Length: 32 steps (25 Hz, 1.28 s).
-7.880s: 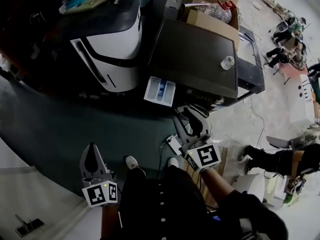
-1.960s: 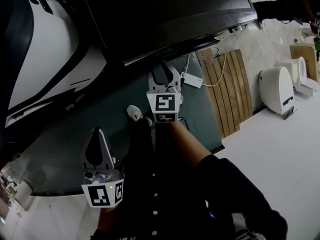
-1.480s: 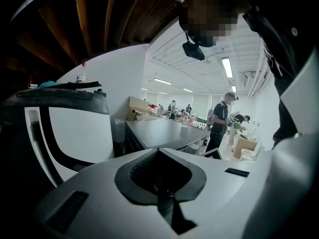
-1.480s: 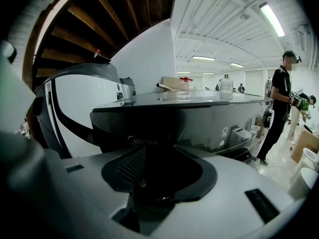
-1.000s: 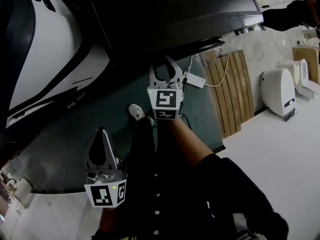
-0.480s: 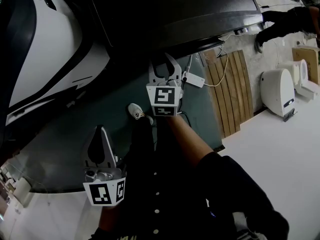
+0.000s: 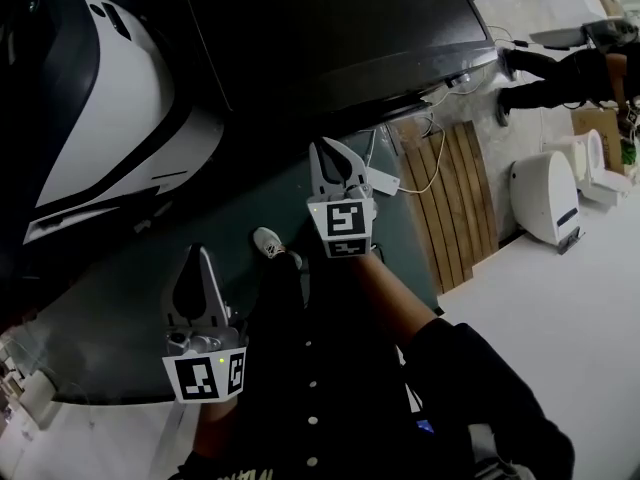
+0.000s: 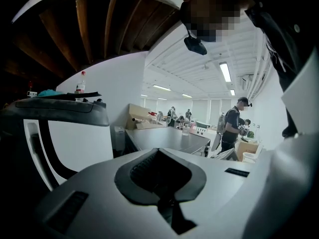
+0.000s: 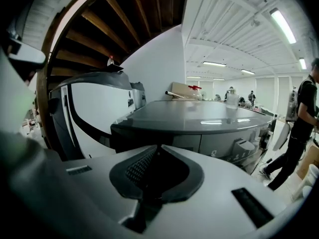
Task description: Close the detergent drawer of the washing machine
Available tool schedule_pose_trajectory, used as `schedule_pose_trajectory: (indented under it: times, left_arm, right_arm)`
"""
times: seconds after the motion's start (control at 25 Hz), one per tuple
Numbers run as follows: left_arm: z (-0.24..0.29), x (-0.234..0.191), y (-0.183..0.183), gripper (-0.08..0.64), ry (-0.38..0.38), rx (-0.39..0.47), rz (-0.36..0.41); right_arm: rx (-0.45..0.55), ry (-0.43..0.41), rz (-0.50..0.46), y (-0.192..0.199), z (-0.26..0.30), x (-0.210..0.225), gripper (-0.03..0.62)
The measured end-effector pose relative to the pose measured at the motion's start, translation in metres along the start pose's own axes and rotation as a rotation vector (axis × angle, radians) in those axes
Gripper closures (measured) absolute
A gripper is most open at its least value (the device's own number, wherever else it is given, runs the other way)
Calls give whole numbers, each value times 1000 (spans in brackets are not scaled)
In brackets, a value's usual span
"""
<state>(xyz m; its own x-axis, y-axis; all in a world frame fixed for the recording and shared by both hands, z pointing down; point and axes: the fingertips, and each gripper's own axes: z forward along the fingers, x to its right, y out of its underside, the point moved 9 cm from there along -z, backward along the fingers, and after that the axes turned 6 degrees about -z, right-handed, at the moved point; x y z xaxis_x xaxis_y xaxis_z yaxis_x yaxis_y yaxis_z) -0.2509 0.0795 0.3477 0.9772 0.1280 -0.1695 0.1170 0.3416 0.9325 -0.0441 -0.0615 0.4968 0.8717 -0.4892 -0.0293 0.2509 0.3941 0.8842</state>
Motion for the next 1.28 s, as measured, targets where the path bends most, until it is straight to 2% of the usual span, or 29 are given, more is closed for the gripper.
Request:
schedule_pose_trajectory:
  times: [0.24,0.32,0.72,0.92,1.08,1.28]
  left_arm:
    - [1,0,-17,552,9,39,-2]
    - [2,0,-25,552,13,58,-7]
    - [1,-10,-59,552,15,124,5]
    - [-2,-9,-72,552,68,161,16]
    - [-6,-15,-79,552,44,167,-6]
    - [-8,-23,-89,552,33,190,-15]
  right_arm:
    - [45,-170,12,-30,-37,2,558]
    - [61,-186,8,-44,-48,7,558]
    - [177,-138,13,-110,-105,33,558]
    - [225,-77,21,-129,-130,47,558]
    - [230,-67,29,-140,-146,54,558]
    - [320,-30,4,-156,-165,59,558]
